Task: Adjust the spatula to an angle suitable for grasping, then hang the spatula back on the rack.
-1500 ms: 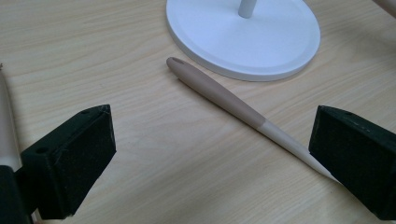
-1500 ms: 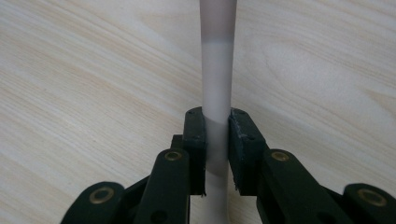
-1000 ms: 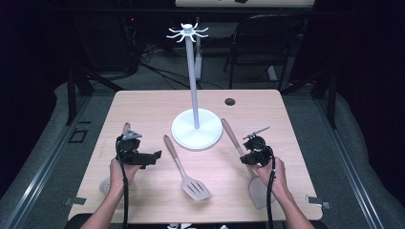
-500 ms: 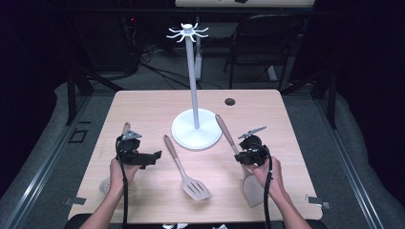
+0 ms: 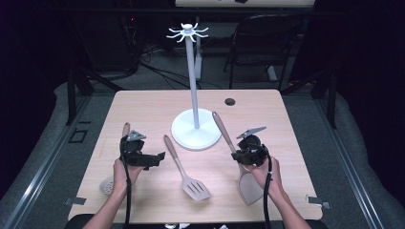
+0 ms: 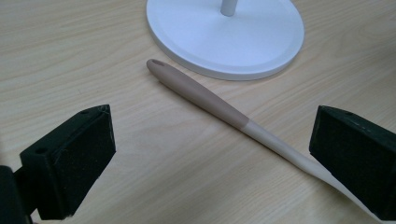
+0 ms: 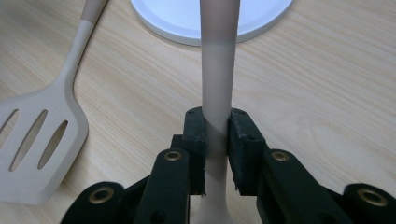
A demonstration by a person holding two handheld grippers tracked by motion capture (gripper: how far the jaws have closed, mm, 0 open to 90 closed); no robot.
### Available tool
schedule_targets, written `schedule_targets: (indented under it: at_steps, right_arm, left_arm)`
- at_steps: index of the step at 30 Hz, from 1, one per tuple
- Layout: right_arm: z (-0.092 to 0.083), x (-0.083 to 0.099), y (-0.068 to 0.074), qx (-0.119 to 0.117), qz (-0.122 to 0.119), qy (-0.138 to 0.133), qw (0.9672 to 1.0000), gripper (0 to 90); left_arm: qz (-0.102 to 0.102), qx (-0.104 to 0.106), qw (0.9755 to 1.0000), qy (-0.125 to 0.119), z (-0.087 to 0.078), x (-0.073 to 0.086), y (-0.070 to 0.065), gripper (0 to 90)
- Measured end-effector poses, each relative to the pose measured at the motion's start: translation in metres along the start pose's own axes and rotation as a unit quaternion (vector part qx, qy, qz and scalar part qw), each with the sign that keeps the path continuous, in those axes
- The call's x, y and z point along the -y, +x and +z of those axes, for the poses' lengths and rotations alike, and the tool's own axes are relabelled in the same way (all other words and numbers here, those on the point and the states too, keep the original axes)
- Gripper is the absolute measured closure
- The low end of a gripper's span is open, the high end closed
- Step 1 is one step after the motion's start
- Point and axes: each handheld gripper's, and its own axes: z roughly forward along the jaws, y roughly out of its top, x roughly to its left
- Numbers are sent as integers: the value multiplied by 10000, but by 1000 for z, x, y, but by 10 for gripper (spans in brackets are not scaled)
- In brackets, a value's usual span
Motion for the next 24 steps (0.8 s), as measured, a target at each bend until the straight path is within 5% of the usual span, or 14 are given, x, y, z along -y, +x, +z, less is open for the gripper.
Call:
schedule_targets:
  at_steps: [11,24]
  right_arm:
    - [1,-6,6,0,-88,-113,9999,784]
    - [1,-14,11,-64,-152,-260,9995,784]
  left_arm:
    - [-48,514,9986,-149,1,-12,-9,0]
    - [177,790,9963,-290,17,-36,-27,0]
